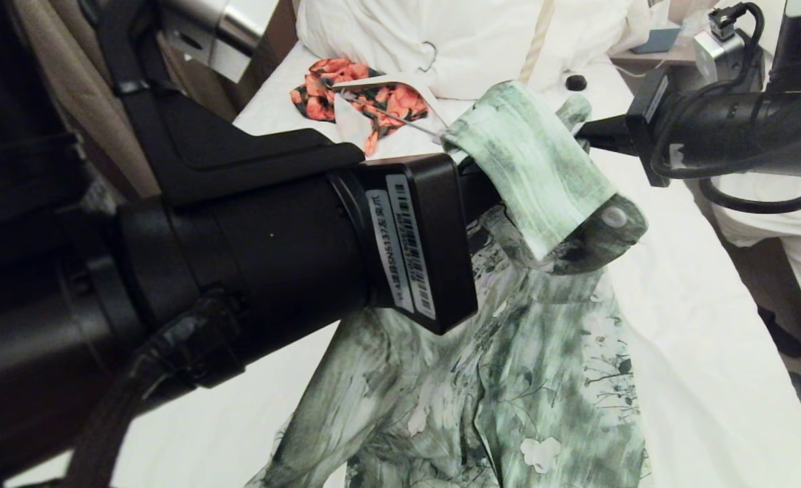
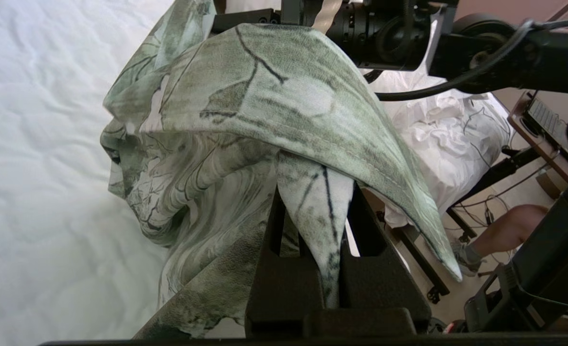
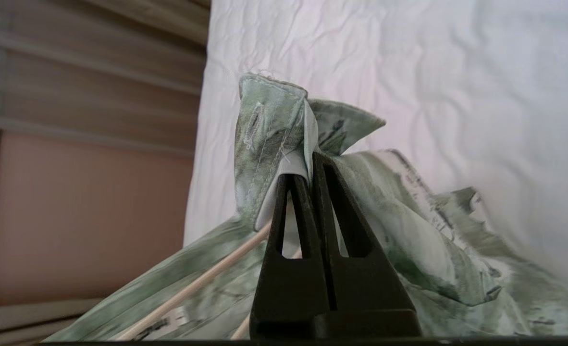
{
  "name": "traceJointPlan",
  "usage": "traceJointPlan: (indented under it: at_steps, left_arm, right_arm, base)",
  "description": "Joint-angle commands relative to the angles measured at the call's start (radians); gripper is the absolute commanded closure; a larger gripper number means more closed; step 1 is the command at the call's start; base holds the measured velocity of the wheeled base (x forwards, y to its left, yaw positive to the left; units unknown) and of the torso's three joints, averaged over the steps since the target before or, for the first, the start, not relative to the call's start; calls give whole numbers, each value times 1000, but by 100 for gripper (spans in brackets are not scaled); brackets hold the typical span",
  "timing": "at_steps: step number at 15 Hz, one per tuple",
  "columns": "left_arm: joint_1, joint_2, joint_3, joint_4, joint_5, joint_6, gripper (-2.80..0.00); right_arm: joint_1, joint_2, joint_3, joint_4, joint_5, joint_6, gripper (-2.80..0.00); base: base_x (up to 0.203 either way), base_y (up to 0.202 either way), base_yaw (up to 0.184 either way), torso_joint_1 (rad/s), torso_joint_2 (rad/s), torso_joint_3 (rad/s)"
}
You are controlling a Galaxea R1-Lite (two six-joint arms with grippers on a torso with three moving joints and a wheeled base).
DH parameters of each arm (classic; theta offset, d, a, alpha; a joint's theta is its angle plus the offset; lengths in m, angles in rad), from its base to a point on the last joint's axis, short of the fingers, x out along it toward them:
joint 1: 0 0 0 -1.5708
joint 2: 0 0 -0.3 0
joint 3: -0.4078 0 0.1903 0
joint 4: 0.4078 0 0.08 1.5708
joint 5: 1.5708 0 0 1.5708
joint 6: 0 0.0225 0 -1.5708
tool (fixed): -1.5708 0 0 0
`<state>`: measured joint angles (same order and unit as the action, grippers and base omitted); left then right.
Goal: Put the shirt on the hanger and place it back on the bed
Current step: Hook the other side of the shirt onto the hanger
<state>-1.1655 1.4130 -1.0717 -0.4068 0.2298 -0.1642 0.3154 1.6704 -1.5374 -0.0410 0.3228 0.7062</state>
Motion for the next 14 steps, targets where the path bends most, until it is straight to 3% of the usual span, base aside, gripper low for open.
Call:
traceJointPlan:
  at_steps: [1, 10, 14]
  left_arm:
    - [0, 7, -1, -3, 2, -1, 0]
    - [-2, 27, 16, -38, -6, -7, 0]
    - [-2, 90, 71, -308, -3, -4, 0]
  right_arm:
    - [14, -16, 0, 4, 4, 4, 0]
    - [136, -142, 0, 47, 7, -26, 0]
    - [190, -230, 5, 78, 6, -27, 0]
  base:
    - [0, 0, 0, 0, 0, 0]
    - [0, 0, 0, 0, 0, 0]
    - [0, 0, 0, 0, 0, 0]
